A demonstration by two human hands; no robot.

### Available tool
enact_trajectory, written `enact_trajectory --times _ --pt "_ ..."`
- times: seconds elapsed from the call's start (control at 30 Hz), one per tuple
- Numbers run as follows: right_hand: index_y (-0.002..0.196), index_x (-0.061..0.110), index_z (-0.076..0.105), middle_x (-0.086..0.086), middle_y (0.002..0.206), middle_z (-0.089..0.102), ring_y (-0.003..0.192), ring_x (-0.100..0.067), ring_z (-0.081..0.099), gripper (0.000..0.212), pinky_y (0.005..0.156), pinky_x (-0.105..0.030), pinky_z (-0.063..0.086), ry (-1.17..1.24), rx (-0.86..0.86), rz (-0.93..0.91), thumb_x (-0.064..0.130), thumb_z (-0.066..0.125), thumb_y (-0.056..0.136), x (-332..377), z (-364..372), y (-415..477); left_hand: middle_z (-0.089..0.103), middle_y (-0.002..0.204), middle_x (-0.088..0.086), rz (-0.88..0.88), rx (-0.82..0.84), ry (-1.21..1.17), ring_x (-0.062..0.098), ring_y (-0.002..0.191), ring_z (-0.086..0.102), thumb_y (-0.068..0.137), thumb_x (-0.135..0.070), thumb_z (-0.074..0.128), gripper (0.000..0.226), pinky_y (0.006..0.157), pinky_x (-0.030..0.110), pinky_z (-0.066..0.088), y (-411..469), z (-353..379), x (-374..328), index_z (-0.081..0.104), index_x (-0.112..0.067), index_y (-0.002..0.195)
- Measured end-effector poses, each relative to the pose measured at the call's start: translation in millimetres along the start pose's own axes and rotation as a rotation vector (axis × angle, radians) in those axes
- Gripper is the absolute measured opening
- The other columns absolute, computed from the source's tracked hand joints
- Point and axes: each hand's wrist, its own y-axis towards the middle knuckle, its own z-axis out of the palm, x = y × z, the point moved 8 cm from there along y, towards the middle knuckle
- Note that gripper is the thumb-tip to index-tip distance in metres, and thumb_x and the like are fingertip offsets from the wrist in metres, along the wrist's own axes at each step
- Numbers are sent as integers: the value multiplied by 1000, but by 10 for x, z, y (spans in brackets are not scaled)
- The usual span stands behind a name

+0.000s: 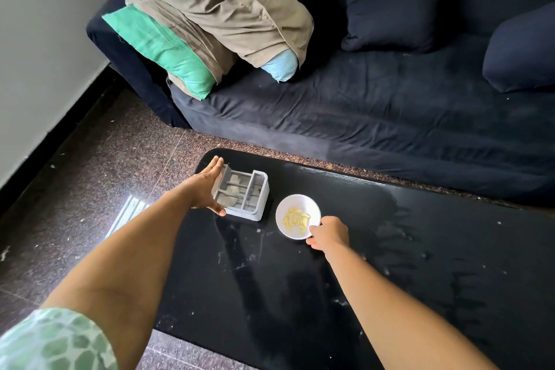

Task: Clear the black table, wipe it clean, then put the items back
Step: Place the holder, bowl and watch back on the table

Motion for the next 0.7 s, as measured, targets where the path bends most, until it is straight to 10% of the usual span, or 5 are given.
enact_trajectory --times 0.17,0.37,0.7 --pt "96 13 61 -9 103 68 92 -29 66 16 76 -32 54 -229 -7 -97 26 60 87 128 -124 -114 -16 159 8 -197 -100 119 25 147 -5 58 -46 86 138 118 49 12 -232 -49 -115 -8 -10 151" --pt "114 23 64 -1 118 65 109 -25 59 28 84 -30 49 -185 -27 -211 27 60 87 155 -711 -509 56 133 11 -207 -506 -325 30 122 51 80 -30 72 63 99 39 41 -992 -191 -1051 49 -13 136" --pt "102 20 69 0 103 71 99 -19 63 18 82 -30 48 2 -285 -271 26 63 87 -1424 -3501 -994 68 88 -6 176 -358 -683 6 78 61 86 -20 68 26 72 14 43 -1528 786 -4496 64 -18 112"
